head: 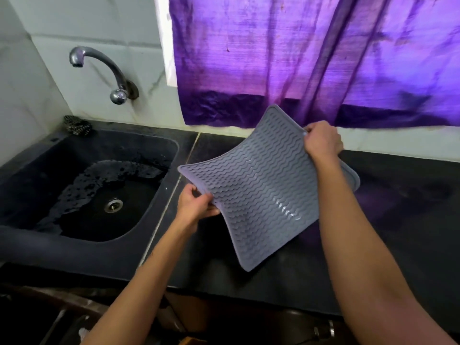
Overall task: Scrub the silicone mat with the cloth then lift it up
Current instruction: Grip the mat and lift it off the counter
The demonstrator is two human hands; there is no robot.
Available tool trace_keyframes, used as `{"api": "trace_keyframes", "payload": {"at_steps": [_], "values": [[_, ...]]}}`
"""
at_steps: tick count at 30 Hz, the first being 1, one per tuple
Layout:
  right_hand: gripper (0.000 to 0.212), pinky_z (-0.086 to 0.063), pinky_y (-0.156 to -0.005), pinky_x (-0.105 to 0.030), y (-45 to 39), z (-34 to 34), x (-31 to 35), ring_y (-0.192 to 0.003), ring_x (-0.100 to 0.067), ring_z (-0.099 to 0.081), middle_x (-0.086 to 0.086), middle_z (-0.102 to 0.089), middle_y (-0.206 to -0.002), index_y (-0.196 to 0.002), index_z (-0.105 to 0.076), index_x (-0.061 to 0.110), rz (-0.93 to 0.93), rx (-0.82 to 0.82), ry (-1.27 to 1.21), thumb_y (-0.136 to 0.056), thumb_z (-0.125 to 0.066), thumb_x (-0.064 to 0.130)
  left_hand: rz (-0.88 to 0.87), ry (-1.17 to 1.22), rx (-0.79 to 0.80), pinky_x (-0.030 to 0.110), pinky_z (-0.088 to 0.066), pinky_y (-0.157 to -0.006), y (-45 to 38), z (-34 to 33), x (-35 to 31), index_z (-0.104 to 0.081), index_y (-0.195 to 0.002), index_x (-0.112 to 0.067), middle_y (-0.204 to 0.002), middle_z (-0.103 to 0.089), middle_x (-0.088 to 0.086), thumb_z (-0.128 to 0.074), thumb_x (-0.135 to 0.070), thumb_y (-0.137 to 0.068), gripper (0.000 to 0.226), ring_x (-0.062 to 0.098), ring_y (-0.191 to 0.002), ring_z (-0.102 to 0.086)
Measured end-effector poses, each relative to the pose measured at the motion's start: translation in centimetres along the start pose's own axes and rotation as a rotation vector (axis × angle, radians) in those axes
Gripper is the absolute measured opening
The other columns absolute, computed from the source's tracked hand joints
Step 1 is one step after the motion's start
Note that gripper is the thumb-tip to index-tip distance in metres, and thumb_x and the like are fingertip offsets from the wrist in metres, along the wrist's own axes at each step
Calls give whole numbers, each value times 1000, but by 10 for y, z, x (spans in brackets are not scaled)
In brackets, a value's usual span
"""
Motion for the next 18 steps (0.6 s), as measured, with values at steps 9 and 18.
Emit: {"api": "trace_keyframes", "payload": {"at_steps": [9,18], "values": [[30,-34,-100,-41,-46,-96,139,-115,-30,-53,-6,-66,-118,-118,-63,26,346,36,44,-92,-54,14,73,326,-63,32,-59,-62,-1,17,21,-35,-125,-13,-110,-60,16,-60,8,-84,53,22,-71,-71],[31,-33,-99,-41,-88,-187,189,-119,-28,-48,-5,-65,-119,-119,-62,28,473,148,169,-92,-55,14,187,363,-108,36,-60,-70,-29,29,46,-31,-134,-23,-121,-56,11,-58,8,-86,64,24,-87,-71]]}}
Point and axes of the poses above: each hand's wrist, its own y-axis away from the middle knuckle, its own z-axis out of the back of the hand, x = y × z, the point moved 6 cm from there along -y, towards the middle knuckle
